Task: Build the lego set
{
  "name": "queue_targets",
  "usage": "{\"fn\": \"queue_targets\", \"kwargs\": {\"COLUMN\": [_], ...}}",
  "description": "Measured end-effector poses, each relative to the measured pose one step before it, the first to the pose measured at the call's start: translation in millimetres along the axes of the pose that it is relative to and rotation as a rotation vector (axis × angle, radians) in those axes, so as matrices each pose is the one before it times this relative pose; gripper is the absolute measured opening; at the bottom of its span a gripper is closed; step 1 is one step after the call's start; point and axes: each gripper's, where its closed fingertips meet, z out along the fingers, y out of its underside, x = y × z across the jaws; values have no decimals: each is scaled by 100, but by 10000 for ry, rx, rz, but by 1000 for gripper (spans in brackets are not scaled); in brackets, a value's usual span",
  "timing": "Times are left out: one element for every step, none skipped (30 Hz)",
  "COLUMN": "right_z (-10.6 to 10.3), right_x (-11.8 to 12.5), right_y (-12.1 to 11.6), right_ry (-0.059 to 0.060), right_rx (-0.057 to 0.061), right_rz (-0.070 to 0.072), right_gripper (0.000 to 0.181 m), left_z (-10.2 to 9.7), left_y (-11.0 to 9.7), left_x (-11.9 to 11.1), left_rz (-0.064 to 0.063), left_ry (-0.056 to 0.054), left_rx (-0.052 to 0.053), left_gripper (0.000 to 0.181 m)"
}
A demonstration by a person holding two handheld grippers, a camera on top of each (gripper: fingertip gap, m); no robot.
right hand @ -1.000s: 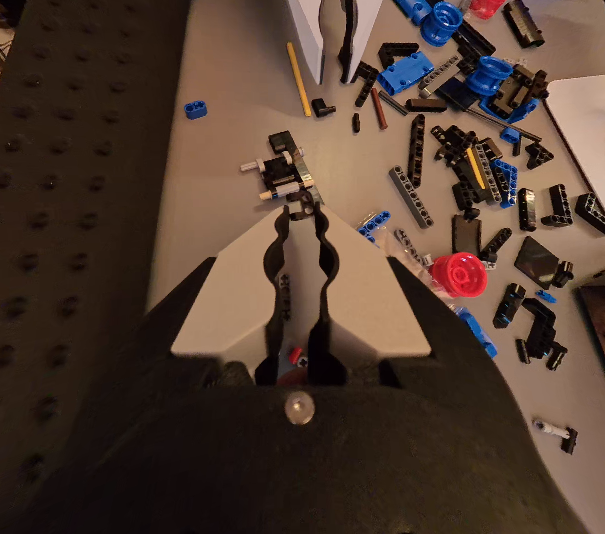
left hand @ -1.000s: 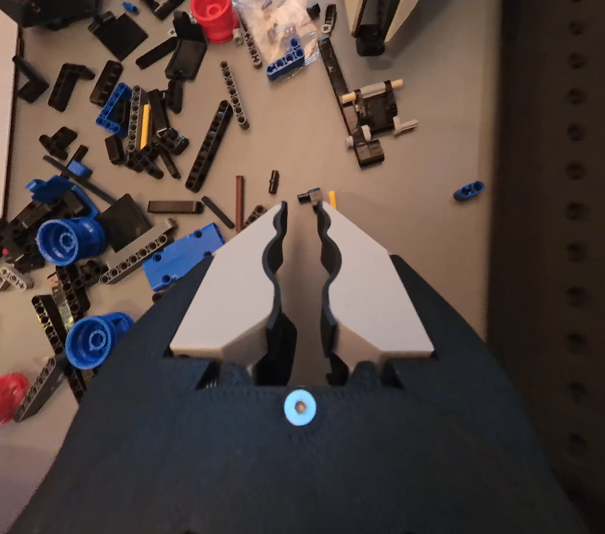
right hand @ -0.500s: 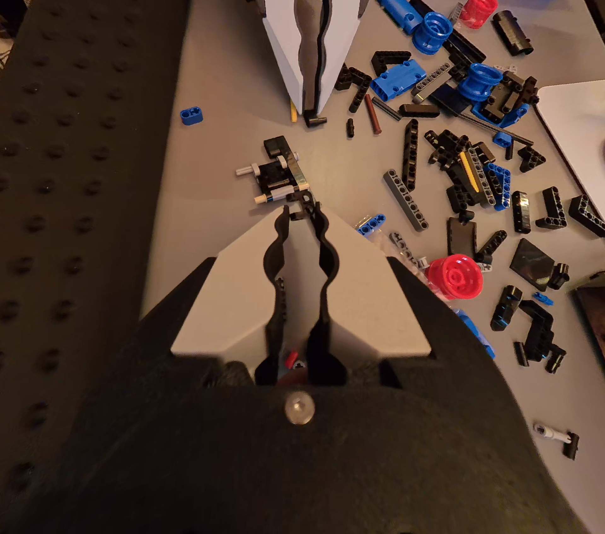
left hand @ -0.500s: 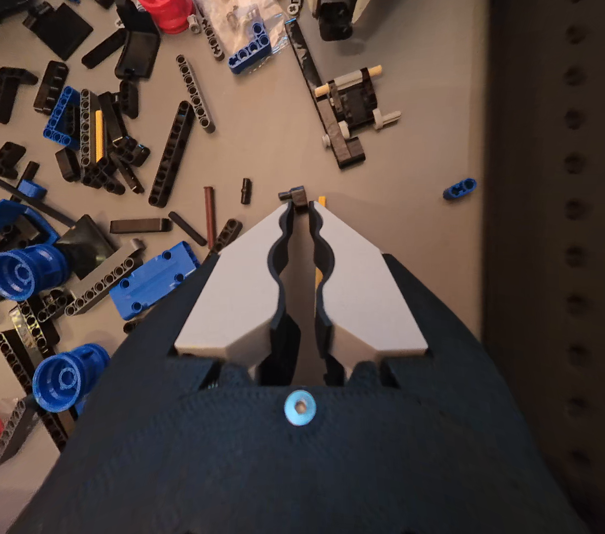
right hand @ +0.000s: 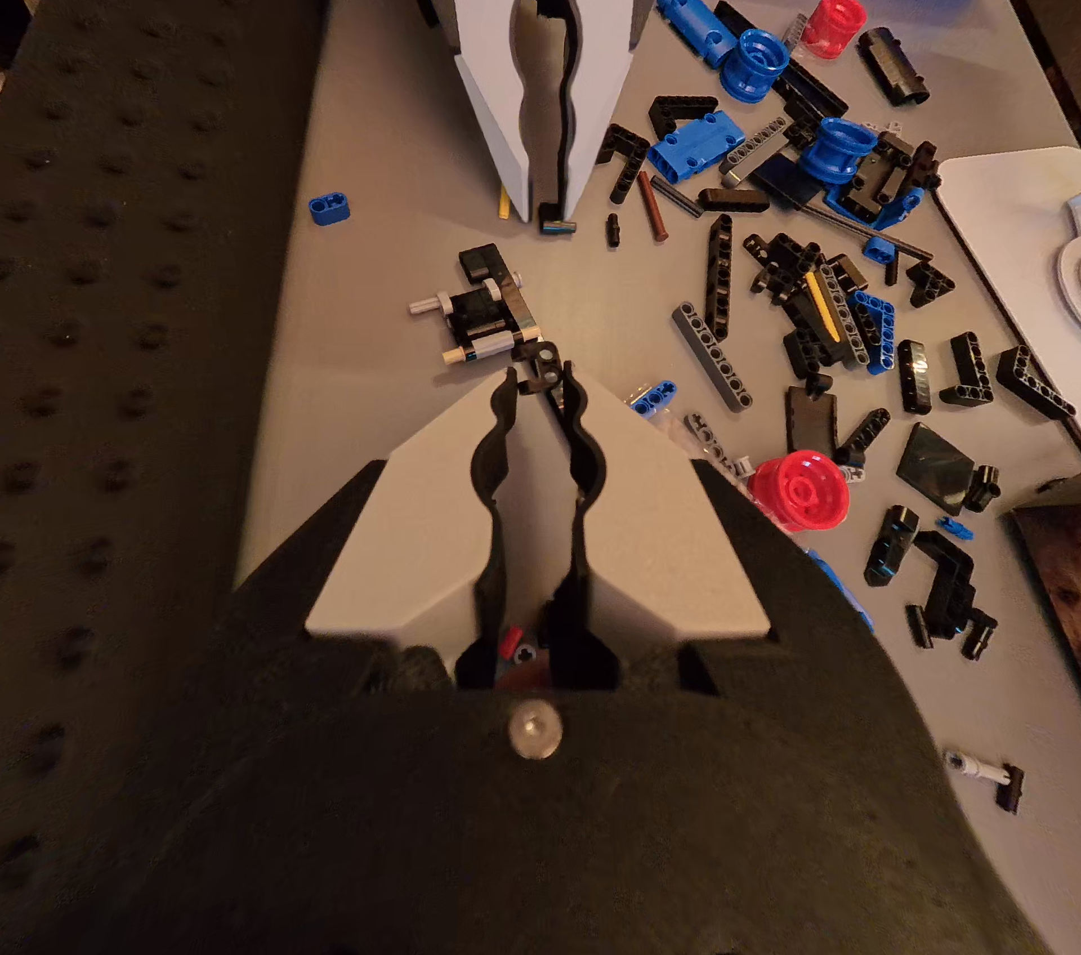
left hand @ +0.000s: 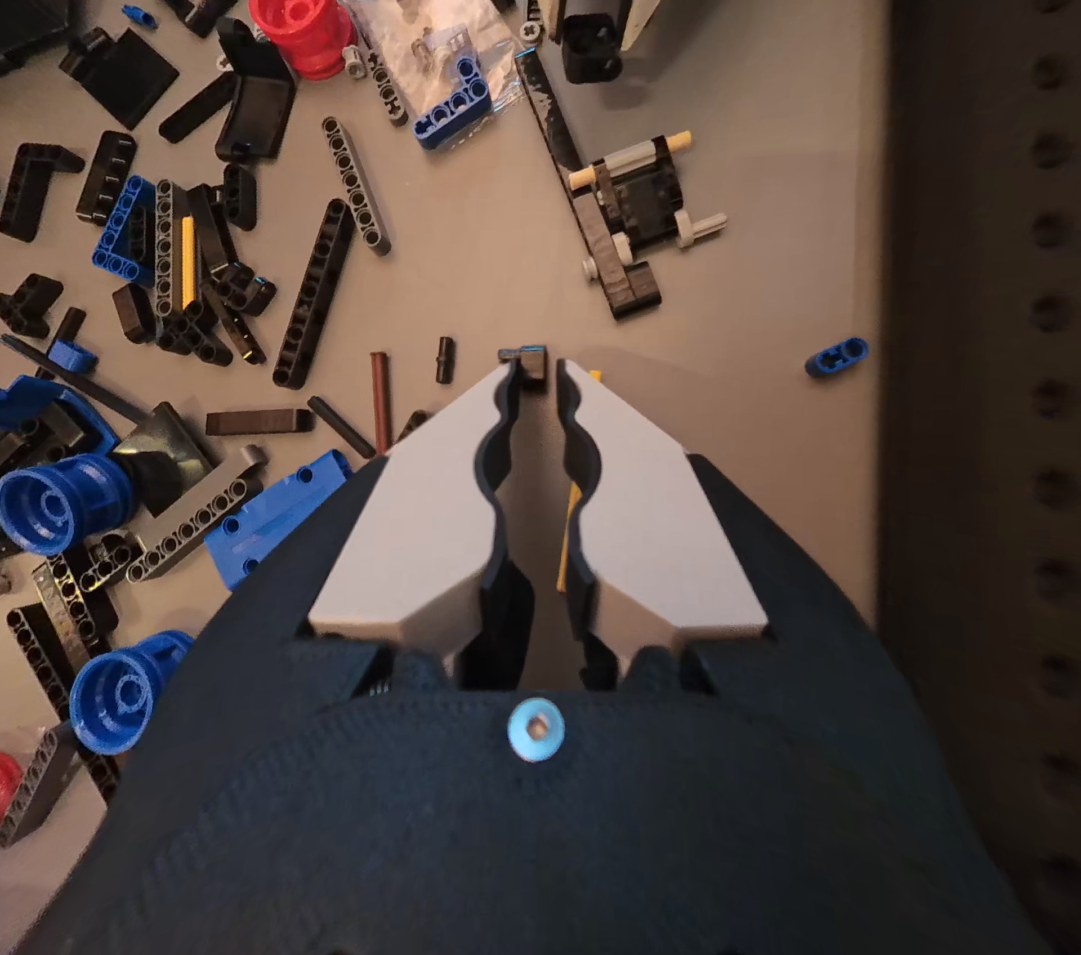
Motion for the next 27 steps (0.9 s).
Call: {"fn": "queue_targets", "kwargs": {"right_z": [-25, -31, -25, -39, -28, -21, -10, 4, -3, -1, -11, -16, -17, -21, -20, -9, -5, -15, -22, -22, -17, -15, -14, -15, -8, -9, 9], "right_x": [27, 29, 46, 57, 38, 47, 36, 30, 15, 8, 27, 36, 53, 35, 18, 22, 26, 26, 26, 40, 35, 28, 31, 30, 21, 1, 7], "right_y": [-12, -22, -3, 12, 1, 17, 36, 10, 13, 11, 1, -12, -9, 0, 18, 27, 10, 8, -17, 1, 12, 19, 36, 27, 4, -12, 21], "right_ry": [14, 13, 17, 20, 14, 12, 15, 12, 0, 4, 16, 15, 25, 14, 10, 13, 12, 16, 15, 15, 19, 8, 10, 20, 6, -1, 3], "right_rx": [26, 31, 22, 18, 19, 12, 4, 4, 9, 4, 9, 18, 16, 10, 0, -7, -4, 4, 11, 9, 4, -1, -8, -4, 6, 10, -1], "right_rz": [3, 15, 16, 12, 20, 20, 10, 4, 8, 1, -6, 6, 2, 6, 7, -2, -1, -5, -1, 2, 1, 8, 6, -6, 1, 7, 2], "right_gripper": [14, 14, 14, 14, 14, 14, 14, 14, 14, 14, 14, 14, 14, 14, 14, 14, 14, 14, 14, 14, 14, 14, 14, 14, 14, 14, 14], "left_z": [59, 40, 6, 6, -10, -19, -39, -69, -75, -72, -35, -7, 31, 44, 59, 52, 37, 37, 42, 53, 38, 23, 19, 41, 30, 6, 19], "left_y": [-28, -35, -12, -13, 8, 13, -33, -107, -125, -122, -88, -13, 31, 45, 35, 11, -21, -22, -4, 45, 42, 1, -12, 20, 36, -28, -15], "left_x": [-56, -80, -58, -41, -34, -64, -40, 6, -32, -22, -20, 13, 47, 54, 54, 53, 42, 46, 52, -11, -23, 41, 66, -2, -30, 12, 53], "left_rz": [36, 26, 33, 21, 17, -8, -25, -10, 5, -4, -7, 3, 10, 18, 9, 18, 15, 9, 4, 16, 31, 5, -12, 2, 11, -8, -9], "left_ry": [-54, -57, -43, -33, -27, -41, -9, 4, -21, -16, -11, 6, 22, 15, 24, 12, 15, 20, 22, -15, -26, 22, 46, -1, -22, 12, 28], "left_rx": [-14, -6, -4, 2, -1, -4, 25, 62, 73, 62, 39, 7, -19, -27, -33, -13, -1, 4, -11, -35, -33, -2, 11, -11, -21, 13, 10], "left_gripper": [7, 7, 7, 7, 6, 6, 6, 6, 6, 6, 6, 6, 6, 6, 6, 6, 6, 6, 6, 7, 6, 6, 6, 7, 7, 7, 7]}}
